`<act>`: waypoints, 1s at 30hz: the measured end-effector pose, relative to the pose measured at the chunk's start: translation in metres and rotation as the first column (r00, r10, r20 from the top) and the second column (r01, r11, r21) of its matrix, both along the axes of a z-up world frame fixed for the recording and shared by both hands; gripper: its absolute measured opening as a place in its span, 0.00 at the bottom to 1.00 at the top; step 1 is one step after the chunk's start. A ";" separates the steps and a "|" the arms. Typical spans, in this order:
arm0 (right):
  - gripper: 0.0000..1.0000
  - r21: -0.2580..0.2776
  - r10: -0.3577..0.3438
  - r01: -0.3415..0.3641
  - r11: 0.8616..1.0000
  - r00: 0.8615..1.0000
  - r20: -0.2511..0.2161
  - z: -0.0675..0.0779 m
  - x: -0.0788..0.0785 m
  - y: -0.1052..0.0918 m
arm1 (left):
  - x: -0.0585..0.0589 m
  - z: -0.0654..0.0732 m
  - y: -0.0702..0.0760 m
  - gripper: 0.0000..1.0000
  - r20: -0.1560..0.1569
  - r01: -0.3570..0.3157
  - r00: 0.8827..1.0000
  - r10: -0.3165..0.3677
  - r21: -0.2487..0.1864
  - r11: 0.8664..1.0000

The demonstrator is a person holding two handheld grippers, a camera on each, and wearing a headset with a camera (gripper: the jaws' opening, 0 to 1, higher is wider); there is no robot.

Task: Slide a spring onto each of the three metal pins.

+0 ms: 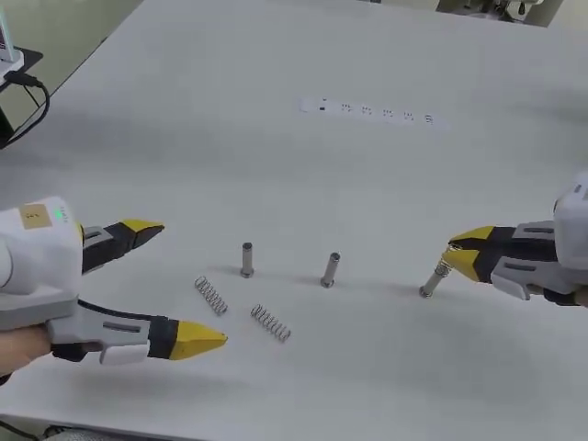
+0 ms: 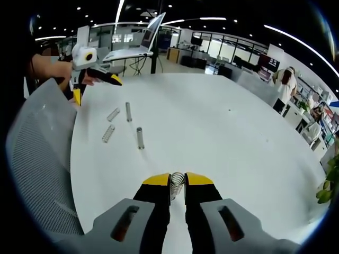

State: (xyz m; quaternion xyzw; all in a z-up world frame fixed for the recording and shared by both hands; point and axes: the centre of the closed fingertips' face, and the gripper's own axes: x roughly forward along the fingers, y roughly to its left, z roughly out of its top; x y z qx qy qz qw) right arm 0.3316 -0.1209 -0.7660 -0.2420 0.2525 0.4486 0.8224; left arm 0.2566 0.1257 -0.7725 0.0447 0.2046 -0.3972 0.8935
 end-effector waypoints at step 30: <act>0.07 -0.022 -0.027 0.026 0.999 0.998 -0.065 -0.033 -0.002 -0.005 | 0.001 0.000 0.005 0.96 -0.001 -0.009 1.000 0.009 0.002 1.000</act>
